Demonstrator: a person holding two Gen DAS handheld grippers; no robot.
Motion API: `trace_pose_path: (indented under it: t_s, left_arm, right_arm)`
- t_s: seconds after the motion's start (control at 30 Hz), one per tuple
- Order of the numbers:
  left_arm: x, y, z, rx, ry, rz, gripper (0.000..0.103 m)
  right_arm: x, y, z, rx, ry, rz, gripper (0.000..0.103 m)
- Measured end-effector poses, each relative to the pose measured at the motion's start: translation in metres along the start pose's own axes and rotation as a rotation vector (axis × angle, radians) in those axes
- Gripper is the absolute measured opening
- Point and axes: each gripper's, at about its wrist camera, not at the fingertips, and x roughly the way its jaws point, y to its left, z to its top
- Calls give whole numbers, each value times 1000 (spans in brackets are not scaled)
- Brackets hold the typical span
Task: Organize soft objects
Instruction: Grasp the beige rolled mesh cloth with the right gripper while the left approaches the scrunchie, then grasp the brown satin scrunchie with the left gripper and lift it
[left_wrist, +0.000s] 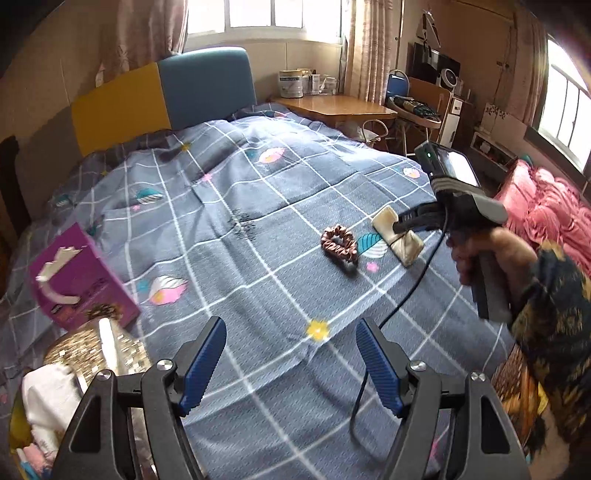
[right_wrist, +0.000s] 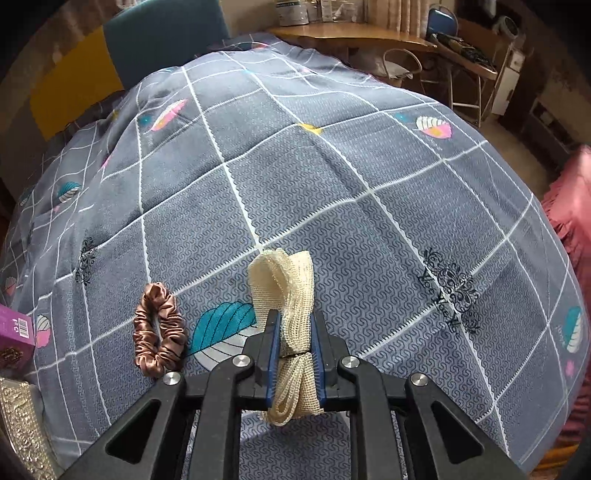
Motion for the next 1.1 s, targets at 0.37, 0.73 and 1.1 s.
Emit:
trace_pose_path:
  t_s: [0.37,0.73,1.1]
  left_arm:
    - [119,-16,43,-129,180,-120,59]
    - [198,-46,72,-158,268,-141,59]
    - [219,-57,77,-142,278,-113,46]
  right_arm:
    - [6,-6,-1,40,43,13,23]
    - [10,-32,2,184,92,65,42]
    - [12,-33,5,176,95,64,45]
